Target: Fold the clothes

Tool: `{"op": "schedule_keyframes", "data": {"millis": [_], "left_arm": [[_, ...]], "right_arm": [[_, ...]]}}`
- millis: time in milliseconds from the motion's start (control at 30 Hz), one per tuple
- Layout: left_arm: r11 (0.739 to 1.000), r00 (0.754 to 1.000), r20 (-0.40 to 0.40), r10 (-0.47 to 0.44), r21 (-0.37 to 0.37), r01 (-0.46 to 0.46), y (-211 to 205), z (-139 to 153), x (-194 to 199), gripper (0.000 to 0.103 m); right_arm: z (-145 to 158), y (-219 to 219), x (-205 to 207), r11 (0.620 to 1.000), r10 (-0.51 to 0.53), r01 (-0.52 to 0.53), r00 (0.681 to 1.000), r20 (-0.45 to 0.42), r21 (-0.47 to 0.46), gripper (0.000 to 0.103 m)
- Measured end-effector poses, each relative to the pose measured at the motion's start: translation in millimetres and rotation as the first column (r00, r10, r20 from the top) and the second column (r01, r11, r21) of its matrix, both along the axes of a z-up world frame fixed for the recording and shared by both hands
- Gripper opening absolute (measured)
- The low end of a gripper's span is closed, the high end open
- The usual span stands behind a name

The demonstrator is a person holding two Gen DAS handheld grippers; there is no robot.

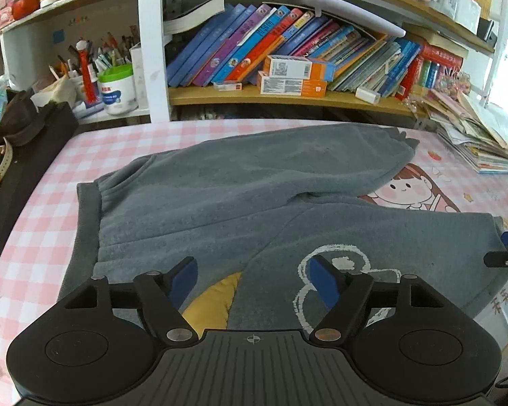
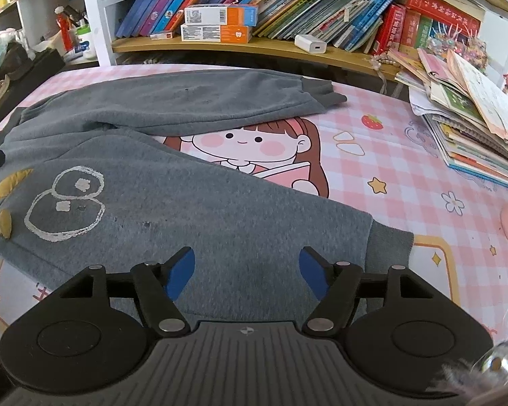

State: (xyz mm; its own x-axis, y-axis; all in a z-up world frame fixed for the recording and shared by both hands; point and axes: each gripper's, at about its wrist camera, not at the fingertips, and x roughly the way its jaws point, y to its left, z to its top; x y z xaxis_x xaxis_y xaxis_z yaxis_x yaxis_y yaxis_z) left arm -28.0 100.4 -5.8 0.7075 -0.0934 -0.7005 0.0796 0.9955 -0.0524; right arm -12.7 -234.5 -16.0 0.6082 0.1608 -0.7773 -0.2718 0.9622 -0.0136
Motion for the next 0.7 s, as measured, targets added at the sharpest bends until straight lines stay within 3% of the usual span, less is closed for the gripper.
{"op": "schedule_keyframes", "data": {"millis": [700], "left_arm": [[0.999, 0.999, -0.012, 0.043, 0.009, -0.043, 0.9, -3.1, 13.4, 0.075]], "right_arm": [[0.8, -0.8, 28.7, 0.999, 0.04, -0.04, 0.999, -0.005, 0.002, 0.074]]}}
